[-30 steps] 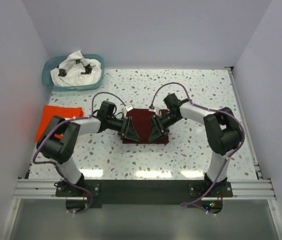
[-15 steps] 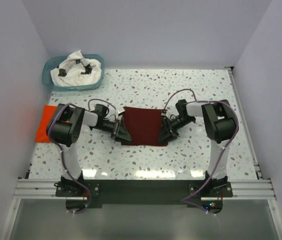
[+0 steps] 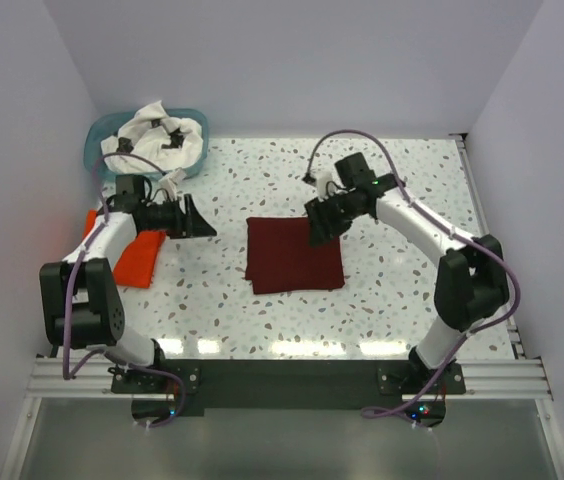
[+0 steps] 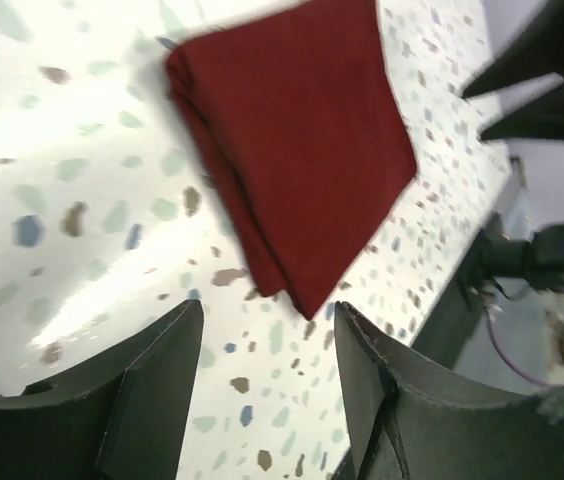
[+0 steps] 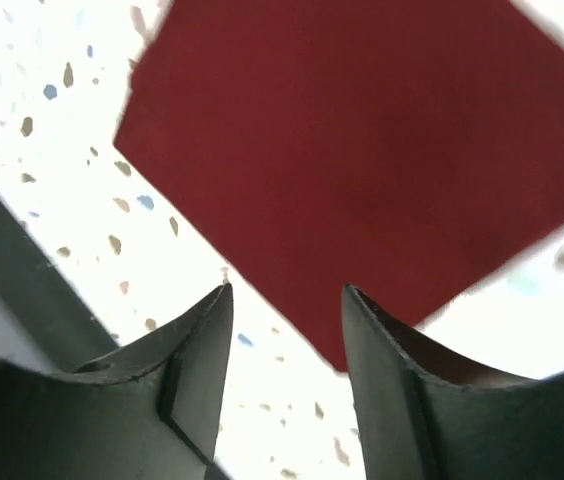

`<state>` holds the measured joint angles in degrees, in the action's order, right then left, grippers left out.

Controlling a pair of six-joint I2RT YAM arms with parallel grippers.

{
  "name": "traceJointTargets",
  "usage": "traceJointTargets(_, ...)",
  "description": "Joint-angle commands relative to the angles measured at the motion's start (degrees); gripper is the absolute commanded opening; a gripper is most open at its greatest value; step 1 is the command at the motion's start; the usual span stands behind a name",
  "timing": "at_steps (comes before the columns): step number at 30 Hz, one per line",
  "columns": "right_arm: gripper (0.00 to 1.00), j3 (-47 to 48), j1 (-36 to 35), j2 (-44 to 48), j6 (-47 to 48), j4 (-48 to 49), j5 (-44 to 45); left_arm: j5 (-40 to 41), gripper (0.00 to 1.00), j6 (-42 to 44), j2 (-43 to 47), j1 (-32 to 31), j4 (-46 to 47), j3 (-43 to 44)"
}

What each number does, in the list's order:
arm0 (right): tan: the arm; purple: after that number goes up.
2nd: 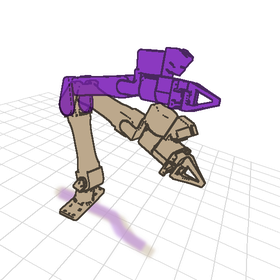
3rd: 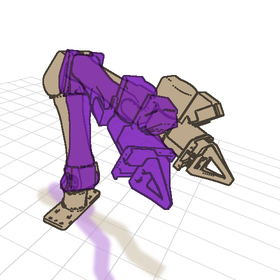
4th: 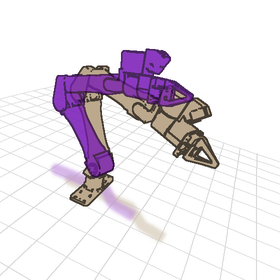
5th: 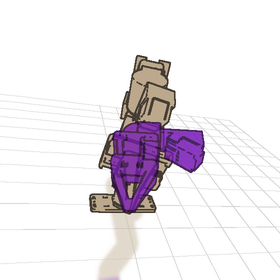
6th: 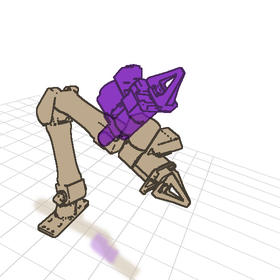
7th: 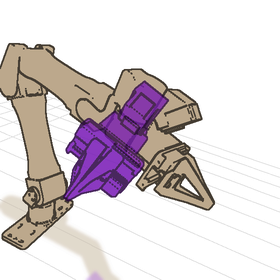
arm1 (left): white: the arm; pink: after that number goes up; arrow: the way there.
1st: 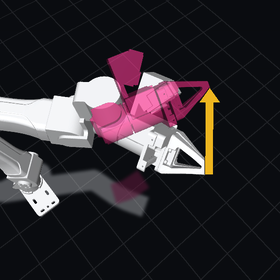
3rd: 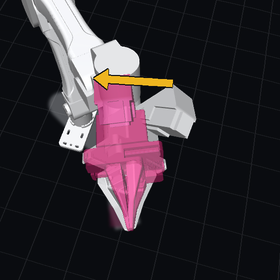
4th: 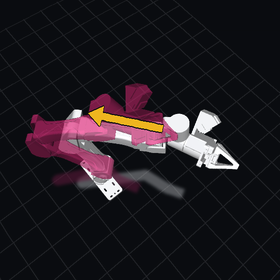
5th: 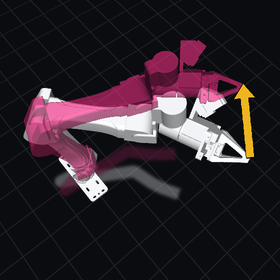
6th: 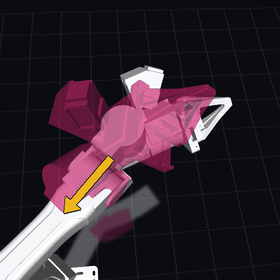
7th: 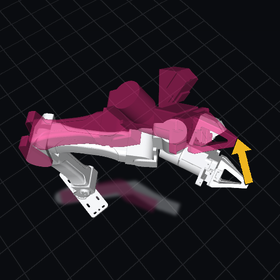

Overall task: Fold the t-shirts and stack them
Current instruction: Fold the tshirt, then neatly place the folded tshirt to the corner

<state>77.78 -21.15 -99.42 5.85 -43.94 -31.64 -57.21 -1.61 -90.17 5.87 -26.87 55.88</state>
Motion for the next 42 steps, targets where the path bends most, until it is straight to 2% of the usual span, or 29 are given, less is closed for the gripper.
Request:
traceJointTargets(1,0.52,1.8,-11.4,2.8,2.6,7.5,16.3,13.2,0.61,-5.3,3.0,0.8,0.9,1.3)
traceJointTargets(3,0.54,2.8,-18.0,0.7,4.3,8.9,22.5,16.6,0.63,-9.5,4.0,1.0,1.0,0.5)
traceJointTargets(8,0.57,6.2,-30.2,-4.5,8.9,9.4,28.4,23.6,0.7,-12.3,6.5,1.0,0.5,-1.9)
traceJointTargets(9,0.58,6.1,-31.4,-5.8,9.3,10.4,29.3,24.2,0.76,-12.3,7.3,1.0,0.8,-2.3)
traceJointTargets(12,0.58,6.1,-35.5,-8.6,10.8,11.2,30.2,25.0,0.77,-12.2,8.3,1.1,0.4,-3.6)
traceJointTargets(17,0.58,5.2,-37.6,-11.4,10.8,12.2,29.8,24.7,0.78,-12.1,8.8,1.0,0.3,-5.9)
traceJointTargets(24,0.57,0.4,-37.7,-13.5,10.9,18.4,28.7,23.8,0.78,-12.7,7.5,1.0,2.5,-8.0)
traceJointTargets(27,0.53,-1.0,-37.7,-14.2,10.6,19.9,29.1,23.6,0.78,-12.8,6.2,1.1,3.1,-8.2)
traceJointTargets(29,0.45,-1.7,-37.7,-14.7,10.7,20.6,29.0,23.2,0.78,-12.9,5.3,1.0,3.4,-8.3)
traceJointTargets(32,0.21,-2.7,-37.1,-15.7,11.1,20.7,29.1,22.4,0.78,-13.5,4.2,1.0,4.4,-8.4)
traceJointTargets(33,0.02,-3.0,-36.7,-15.5,11.1,21.0,28.8,22.1,0.78,-13.6,4.0,1.0,4.5,-8.7)
traceJointTargets(37,0.0,-2.9,-33.3,-12.2,11.7,21.6,24.9,18.8,0.79,-15.1,3.4,0.9,6.9,-9.8)
traceJointTargets(42,0.0,-1.7,-30.1,-7.5,13.1,23.3,18.2,11.9,0.9,-21.5,1.1,0.0,16.0,-13.7)
